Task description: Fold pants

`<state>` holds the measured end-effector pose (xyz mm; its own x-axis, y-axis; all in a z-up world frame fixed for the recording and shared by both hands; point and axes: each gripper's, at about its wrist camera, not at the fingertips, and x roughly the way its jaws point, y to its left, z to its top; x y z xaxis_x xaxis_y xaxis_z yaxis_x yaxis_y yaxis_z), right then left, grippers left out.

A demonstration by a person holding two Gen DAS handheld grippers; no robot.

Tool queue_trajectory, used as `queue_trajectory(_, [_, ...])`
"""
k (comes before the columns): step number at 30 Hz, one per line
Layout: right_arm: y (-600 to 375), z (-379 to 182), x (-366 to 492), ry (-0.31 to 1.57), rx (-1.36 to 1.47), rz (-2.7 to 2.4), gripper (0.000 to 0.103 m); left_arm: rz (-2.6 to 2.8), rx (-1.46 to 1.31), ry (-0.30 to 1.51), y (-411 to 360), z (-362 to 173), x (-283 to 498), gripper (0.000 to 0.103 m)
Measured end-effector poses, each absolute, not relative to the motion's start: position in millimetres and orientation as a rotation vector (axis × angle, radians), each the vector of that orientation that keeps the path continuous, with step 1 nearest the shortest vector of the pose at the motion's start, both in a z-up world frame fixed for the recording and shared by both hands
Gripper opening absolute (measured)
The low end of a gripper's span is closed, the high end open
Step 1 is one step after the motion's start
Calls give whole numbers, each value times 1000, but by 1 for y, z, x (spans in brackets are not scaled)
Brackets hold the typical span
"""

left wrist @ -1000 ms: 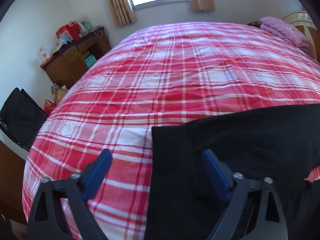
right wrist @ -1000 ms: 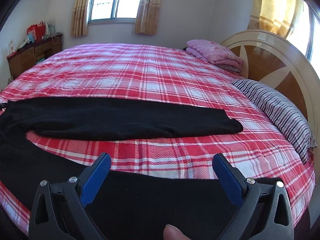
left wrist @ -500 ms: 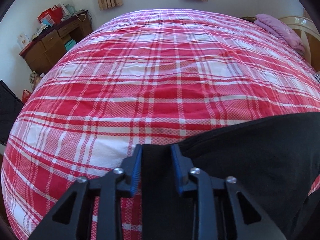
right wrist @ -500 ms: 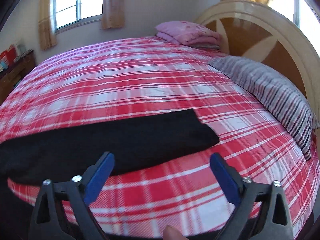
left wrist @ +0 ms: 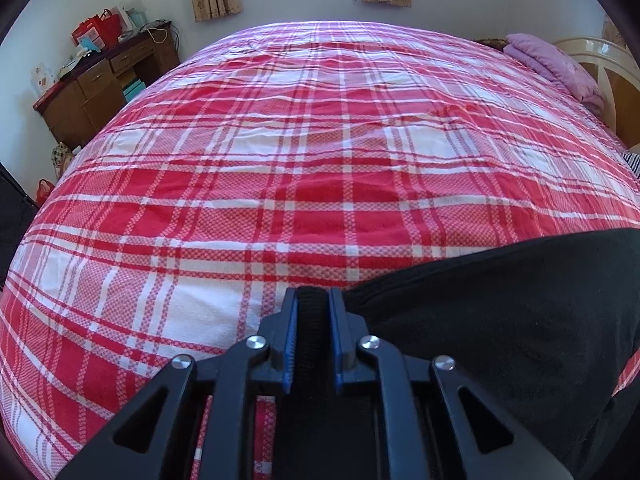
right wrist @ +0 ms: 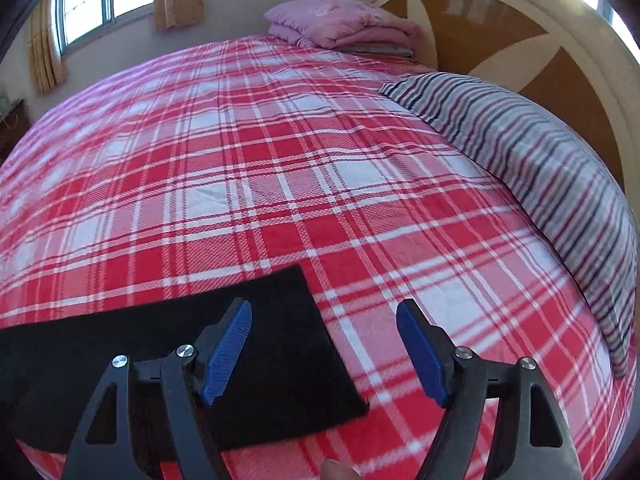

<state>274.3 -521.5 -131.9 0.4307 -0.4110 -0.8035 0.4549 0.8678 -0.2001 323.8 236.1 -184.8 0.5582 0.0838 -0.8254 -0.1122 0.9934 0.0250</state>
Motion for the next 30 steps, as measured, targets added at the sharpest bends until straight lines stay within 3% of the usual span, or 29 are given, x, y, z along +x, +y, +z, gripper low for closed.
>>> queue_trajectory(8, [-544, -172, 315, 1076, 96, -484, 76, 120, -28, 986, 236, -185, 330, 15])
queue_trajectory(10, [-548, -182, 317, 1112, 114, -467, 67, 119, -21, 987, 235, -186, 330, 15])
queue_trajectory(12, [-550, -182, 314, 1095, 128, -456, 66, 120, -15, 982, 234, -188, 330, 15])
queue_trajectory(14, [-550, -181, 313, 1092, 131, -443, 55, 114, -10, 975, 234, -189, 330, 15])
queue_trajectory(16, [-548, -178, 311, 1088, 143, -409, 23, 106, -15, 973, 236, -190, 331, 15])
queue_trajectory(19, [-536, -173, 311, 1084, 108, -396, 5, 92, -29, 976, 238, -187, 333, 14])
queue_trajectory(30, [-512, -116, 284, 929, 33, -376, 5, 59, -75, 902, 245, -165, 318, 13])
